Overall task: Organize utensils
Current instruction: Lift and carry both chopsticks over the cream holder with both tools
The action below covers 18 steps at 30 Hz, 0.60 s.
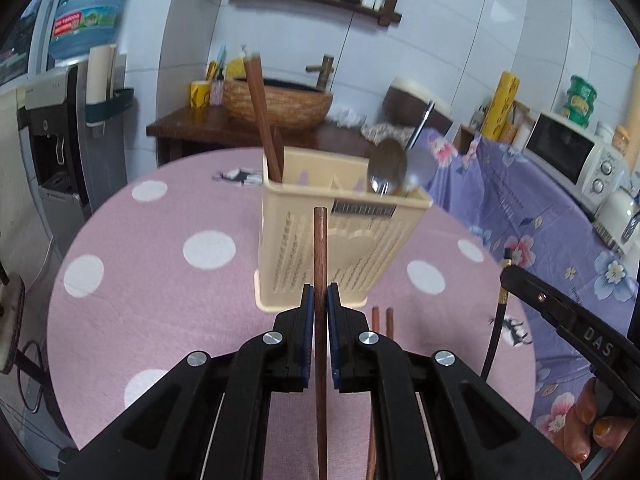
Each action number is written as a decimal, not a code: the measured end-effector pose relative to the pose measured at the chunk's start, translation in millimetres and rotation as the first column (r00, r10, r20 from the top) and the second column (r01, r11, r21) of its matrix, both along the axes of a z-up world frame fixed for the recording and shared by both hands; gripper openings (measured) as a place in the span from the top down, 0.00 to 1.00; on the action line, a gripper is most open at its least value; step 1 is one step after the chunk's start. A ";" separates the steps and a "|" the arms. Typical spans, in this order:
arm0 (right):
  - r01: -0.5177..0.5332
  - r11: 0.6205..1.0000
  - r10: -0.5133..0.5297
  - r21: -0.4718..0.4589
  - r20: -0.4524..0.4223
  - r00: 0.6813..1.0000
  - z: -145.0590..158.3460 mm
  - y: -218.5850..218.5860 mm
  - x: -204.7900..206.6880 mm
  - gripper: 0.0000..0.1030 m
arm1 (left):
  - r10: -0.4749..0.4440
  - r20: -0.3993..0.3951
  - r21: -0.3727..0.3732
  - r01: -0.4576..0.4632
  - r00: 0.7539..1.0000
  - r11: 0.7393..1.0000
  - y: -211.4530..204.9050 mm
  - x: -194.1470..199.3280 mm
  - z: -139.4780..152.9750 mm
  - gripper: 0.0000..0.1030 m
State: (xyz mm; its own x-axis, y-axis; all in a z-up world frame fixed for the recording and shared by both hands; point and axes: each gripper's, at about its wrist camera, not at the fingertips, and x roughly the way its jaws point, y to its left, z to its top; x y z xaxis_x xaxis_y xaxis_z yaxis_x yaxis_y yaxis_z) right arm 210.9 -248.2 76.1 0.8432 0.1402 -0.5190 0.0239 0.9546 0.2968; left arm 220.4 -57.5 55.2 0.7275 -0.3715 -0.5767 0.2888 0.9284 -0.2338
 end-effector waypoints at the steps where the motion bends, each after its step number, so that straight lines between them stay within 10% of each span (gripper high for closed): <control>1: -0.008 1.000 0.008 0.003 0.013 1.000 5.5 -1.0 -3.5 0.92 | 0.002 0.024 -0.010 -0.002 1.000 1.000 2.0 -3.0 8.4 0.93; 18: -0.066 0.998 0.066 -0.002 0.098 0.993 43.8 1.5 -34.6 0.92 | 0.006 0.106 -0.055 0.000 0.994 0.998 12.0 -19.3 36.5 0.93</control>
State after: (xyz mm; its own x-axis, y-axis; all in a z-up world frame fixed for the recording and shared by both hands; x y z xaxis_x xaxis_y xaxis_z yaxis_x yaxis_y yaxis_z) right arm 176.3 -246.7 119.9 0.8789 0.1976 -0.4341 -0.0682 0.9529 0.2956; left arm 201.1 -45.5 91.7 0.7844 -0.3986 -0.4752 0.3121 0.9158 -0.2529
